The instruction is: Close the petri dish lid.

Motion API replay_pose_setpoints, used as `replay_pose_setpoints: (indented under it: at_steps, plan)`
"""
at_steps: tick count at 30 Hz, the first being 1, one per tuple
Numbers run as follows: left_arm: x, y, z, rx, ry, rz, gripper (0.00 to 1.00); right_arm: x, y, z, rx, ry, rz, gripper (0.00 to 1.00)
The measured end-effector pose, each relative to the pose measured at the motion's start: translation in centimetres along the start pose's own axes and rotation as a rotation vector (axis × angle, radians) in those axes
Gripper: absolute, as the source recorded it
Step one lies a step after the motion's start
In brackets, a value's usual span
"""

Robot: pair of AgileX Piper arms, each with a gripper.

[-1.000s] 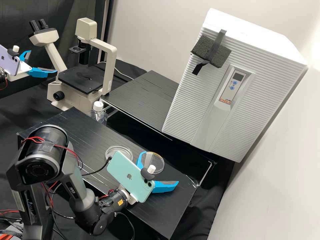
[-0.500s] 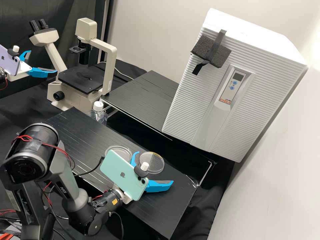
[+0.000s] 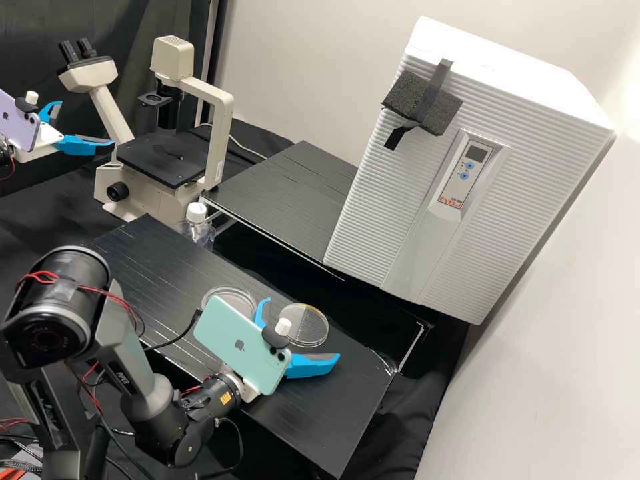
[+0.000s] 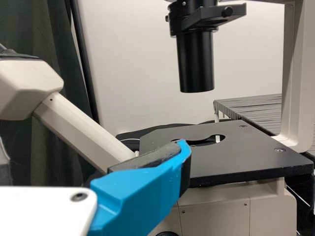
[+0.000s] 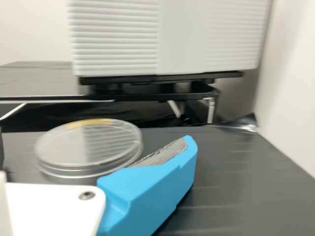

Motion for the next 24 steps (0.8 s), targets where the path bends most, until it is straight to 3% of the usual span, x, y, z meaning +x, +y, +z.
replay_pose_setpoints:
  at_steps: [6,10,17,22,23,24]
  plan:
    - [0.0,0.0,0.0,0.000,0.000,0.000,1.00,0.5,-0.6,-0.9,-0.006,0.046,-0.035,1.00]
    - [0.0,0.0,0.0,0.000,0.000,0.000,1.00,0.7,-0.8,-0.7,0.010,0.042,-0.043,1.00]
    - [0.0,0.0,0.0,0.000,0.000,0.000,1.00,1.5,-1.1,-0.3,-0.033,0.041,-0.053,1.00]
    - [0.0,0.0,0.0,0.000,0.000,0.000,1.00,2.2,-1.2,-0.2,-0.037,0.046,-0.047,1.00]
    - [0.0,0.0,0.0,0.000,0.000,0.000,1.00,2.3,-1.2,-0.2,-0.037,0.052,-0.046,0.00]
    - [0.0,0.0,0.0,0.000,0.000,0.000,1.00,2.4,-1.2,-0.1,-0.035,0.054,-0.048,0.00]
